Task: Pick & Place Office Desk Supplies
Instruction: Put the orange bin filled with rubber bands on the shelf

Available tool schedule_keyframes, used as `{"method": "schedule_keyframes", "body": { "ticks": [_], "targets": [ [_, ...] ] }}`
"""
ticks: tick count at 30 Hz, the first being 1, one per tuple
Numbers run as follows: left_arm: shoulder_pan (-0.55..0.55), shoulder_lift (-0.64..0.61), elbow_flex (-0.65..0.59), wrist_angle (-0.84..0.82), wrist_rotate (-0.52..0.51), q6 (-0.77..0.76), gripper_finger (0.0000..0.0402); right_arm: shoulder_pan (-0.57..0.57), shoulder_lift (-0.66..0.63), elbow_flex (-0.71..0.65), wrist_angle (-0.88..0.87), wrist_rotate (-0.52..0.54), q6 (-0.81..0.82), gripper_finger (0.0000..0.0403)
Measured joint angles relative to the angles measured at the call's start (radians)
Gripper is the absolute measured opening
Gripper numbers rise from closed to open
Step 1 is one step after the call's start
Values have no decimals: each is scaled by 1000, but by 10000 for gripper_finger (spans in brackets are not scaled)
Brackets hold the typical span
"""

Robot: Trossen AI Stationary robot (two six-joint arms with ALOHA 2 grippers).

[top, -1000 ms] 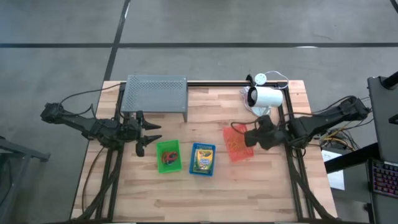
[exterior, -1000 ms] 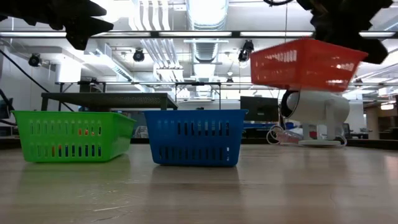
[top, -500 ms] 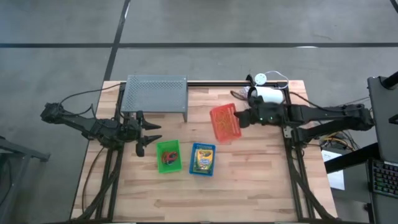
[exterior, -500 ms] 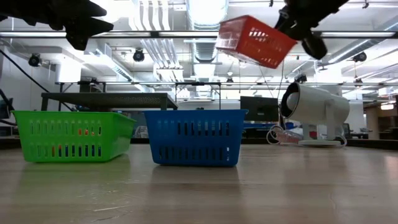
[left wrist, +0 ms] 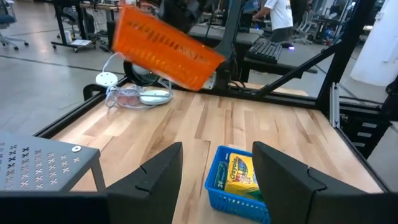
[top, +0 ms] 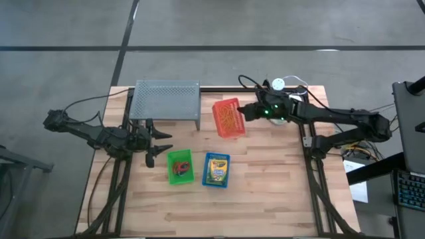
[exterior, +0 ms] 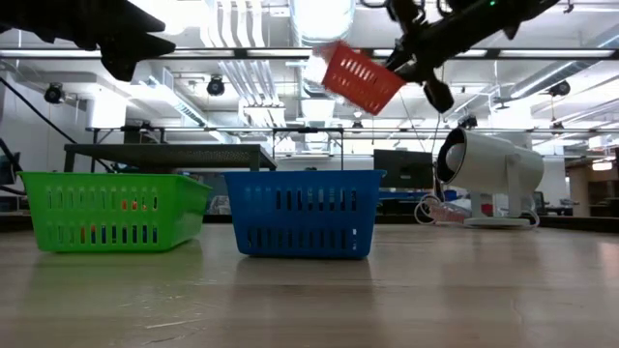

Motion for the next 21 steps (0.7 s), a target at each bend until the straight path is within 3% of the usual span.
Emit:
{"method": "schedule_keyframes", "body": {
  "ticks": [7,16,21],
  "targets": [
    [0,0,0,-52,0,1,200,-20,112,121,-28,-5,-16,13],
    [0,1,-1,-135,0,2,200,-25,334,529,-405,-13,-32,13],
    [0,1,-1,-183,0,2,200,-8,438,708,-444,-14,-113,13]
  ]
}}
